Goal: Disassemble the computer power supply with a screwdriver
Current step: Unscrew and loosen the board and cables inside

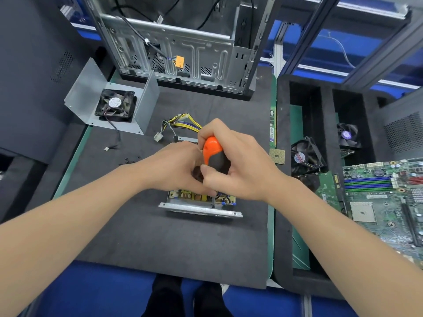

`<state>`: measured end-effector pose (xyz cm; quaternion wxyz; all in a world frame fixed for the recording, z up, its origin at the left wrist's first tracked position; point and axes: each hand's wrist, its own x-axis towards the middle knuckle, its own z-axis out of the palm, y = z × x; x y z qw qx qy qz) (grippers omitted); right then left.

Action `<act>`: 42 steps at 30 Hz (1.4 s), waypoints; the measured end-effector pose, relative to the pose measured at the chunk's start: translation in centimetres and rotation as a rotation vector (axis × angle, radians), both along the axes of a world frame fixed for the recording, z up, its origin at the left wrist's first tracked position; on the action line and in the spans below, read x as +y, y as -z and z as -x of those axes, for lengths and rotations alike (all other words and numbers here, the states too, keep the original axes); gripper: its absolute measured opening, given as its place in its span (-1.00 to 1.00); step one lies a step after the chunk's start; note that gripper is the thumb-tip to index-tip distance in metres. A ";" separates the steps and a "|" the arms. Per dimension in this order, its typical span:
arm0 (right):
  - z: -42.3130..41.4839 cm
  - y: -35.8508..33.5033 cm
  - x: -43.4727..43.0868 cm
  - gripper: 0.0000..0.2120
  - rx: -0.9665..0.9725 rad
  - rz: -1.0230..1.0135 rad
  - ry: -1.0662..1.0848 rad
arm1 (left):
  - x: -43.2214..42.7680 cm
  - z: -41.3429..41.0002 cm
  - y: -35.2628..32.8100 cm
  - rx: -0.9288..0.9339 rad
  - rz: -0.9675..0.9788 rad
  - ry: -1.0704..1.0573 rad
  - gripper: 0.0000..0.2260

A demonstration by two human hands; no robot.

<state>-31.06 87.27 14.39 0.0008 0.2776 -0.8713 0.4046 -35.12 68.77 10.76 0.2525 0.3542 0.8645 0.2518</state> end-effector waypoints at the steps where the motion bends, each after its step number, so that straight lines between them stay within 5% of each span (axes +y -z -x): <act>1: -0.1 -0.1 0.1 -0.66 0.013 0.002 -0.023 | 0.0 -0.2 -0.1 0.009 -0.016 -0.006 -0.46; 6: 0.5 -2.4 1.5 -0.69 -0.167 -0.013 -0.258 | 0.1 -0.8 -0.4 0.005 -0.157 -0.040 -0.73; 11: 0.5 -4.9 2.5 -0.73 -0.286 -0.191 -0.299 | 0.1 -1.2 -0.7 -0.106 -0.304 0.021 -0.75; 16: -2.4 -6.6 1.0 -0.94 -0.157 -0.421 -0.132 | 0.2 -2.5 -0.8 -0.105 -0.261 -0.066 -0.79; 20: -4.5 -6.5 -2.5 -0.62 0.070 -0.804 0.260 | 0.4 -3.2 -1.3 -0.092 -0.281 -0.070 -0.85; 23: -4.6 -5.6 -3.8 -0.65 -0.023 -0.852 0.475 | 0.5 -4.4 -1.1 -0.153 -0.353 -0.104 -0.84; 27: -4.2 -5.2 -4.3 -0.76 -0.148 -0.794 0.506 | 0.9 -5.9 0.3 -0.173 -0.339 -0.126 -0.80; 30: -4.2 -5.9 -3.1 -0.63 -0.212 -0.770 0.443 | 0.8 -5.8 0.3 -0.124 -0.343 -0.051 -0.87; 33: -3.7 -6.9 -1.7 -0.71 -0.246 -0.756 0.314 | 0.7 -5.7 0.4 -0.073 -0.335 -0.046 -0.89; 37: -2.7 -8.1 -1.1 -0.93 -0.218 -0.745 -0.006 | 0.6 -5.8 0.4 -0.030 -0.326 -0.075 -0.81; 42: -2.3 -9.3 -1.2 -0.82 -0.128 -0.822 -0.388 | 0.3 -6.0 0.4 0.028 -0.273 0.045 -0.77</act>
